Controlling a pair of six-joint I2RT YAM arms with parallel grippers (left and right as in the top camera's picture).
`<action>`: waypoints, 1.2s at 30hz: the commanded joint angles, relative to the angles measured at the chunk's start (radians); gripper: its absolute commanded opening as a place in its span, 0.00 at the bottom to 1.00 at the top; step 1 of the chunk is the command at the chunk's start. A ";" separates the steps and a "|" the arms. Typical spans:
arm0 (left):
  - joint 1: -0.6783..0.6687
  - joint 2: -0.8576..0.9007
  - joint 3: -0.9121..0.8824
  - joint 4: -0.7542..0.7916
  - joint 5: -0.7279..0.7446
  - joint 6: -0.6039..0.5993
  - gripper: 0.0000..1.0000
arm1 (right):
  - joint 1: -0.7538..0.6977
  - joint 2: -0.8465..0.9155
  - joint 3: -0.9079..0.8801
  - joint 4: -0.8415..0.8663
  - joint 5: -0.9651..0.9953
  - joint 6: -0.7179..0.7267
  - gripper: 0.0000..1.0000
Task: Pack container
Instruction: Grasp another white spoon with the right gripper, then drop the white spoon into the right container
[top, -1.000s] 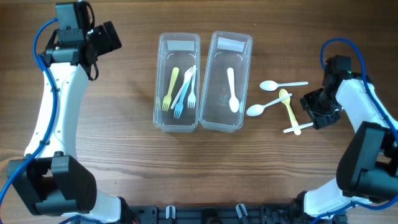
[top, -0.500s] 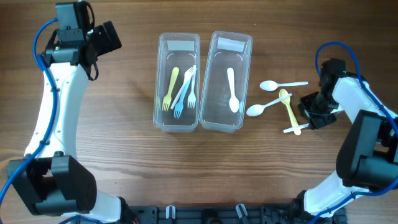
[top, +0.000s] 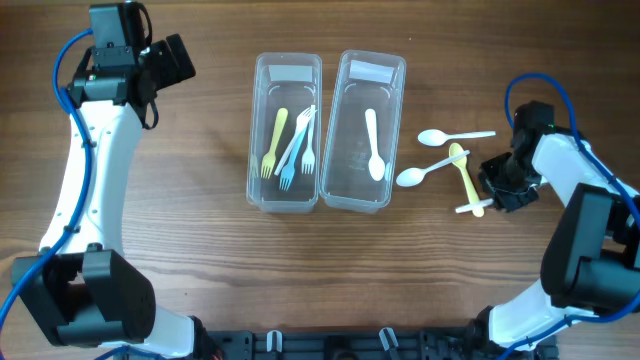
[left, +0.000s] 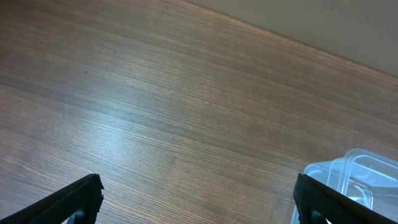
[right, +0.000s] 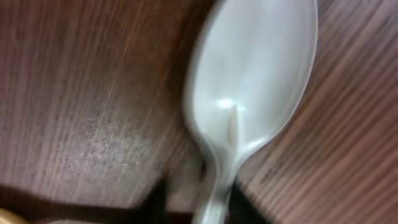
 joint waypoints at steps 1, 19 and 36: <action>0.003 -0.014 0.014 0.003 -0.005 -0.017 1.00 | -0.003 0.057 -0.059 -0.006 0.012 -0.005 0.04; 0.003 -0.014 0.014 0.003 -0.005 -0.016 1.00 | 0.298 0.000 0.651 -0.077 -0.257 -0.531 0.04; 0.003 -0.014 0.014 0.003 -0.005 -0.016 1.00 | 0.576 0.056 0.597 -0.014 -0.027 -0.603 0.84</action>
